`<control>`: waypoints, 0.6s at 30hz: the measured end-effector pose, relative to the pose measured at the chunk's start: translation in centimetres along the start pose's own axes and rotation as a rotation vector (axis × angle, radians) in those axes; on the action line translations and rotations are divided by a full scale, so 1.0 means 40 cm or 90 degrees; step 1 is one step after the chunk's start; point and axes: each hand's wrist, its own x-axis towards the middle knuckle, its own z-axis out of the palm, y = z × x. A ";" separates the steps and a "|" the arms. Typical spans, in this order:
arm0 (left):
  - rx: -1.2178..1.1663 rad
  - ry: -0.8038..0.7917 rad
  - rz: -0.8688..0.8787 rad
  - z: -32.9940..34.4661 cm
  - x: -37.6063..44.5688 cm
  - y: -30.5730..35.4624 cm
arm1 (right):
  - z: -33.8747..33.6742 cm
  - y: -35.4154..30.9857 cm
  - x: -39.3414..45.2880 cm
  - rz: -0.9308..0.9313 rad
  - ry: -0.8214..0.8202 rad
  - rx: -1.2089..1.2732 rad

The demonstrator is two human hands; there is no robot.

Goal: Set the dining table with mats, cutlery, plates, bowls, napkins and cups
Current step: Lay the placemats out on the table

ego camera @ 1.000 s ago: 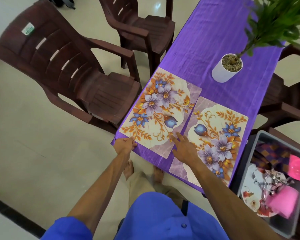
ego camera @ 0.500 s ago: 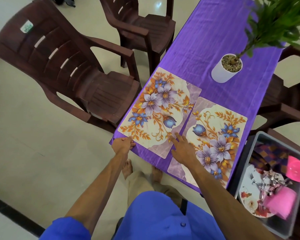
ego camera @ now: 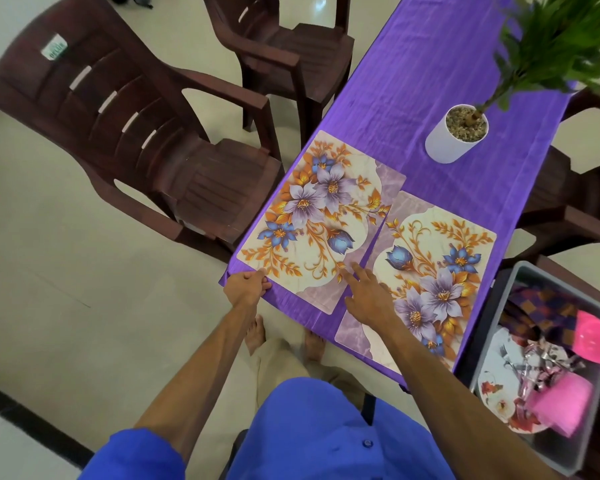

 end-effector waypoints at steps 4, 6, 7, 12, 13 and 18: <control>0.003 -0.005 0.003 -0.004 -0.005 0.005 | -0.003 0.001 0.001 -0.006 0.004 0.019; 0.021 0.000 0.016 -0.010 -0.022 0.010 | -0.006 0.008 -0.004 0.000 0.026 0.059; 0.043 0.001 0.033 -0.013 -0.039 0.012 | -0.008 0.019 -0.008 0.011 0.053 0.092; 0.233 -0.167 0.245 0.026 -0.163 -0.002 | -0.010 0.130 -0.080 0.111 0.266 0.241; 0.268 -0.215 0.271 0.044 -0.192 -0.006 | -0.005 0.162 -0.104 0.150 0.294 0.281; 0.347 -0.359 0.285 0.145 -0.331 -0.051 | 0.081 0.323 -0.233 0.413 0.314 0.418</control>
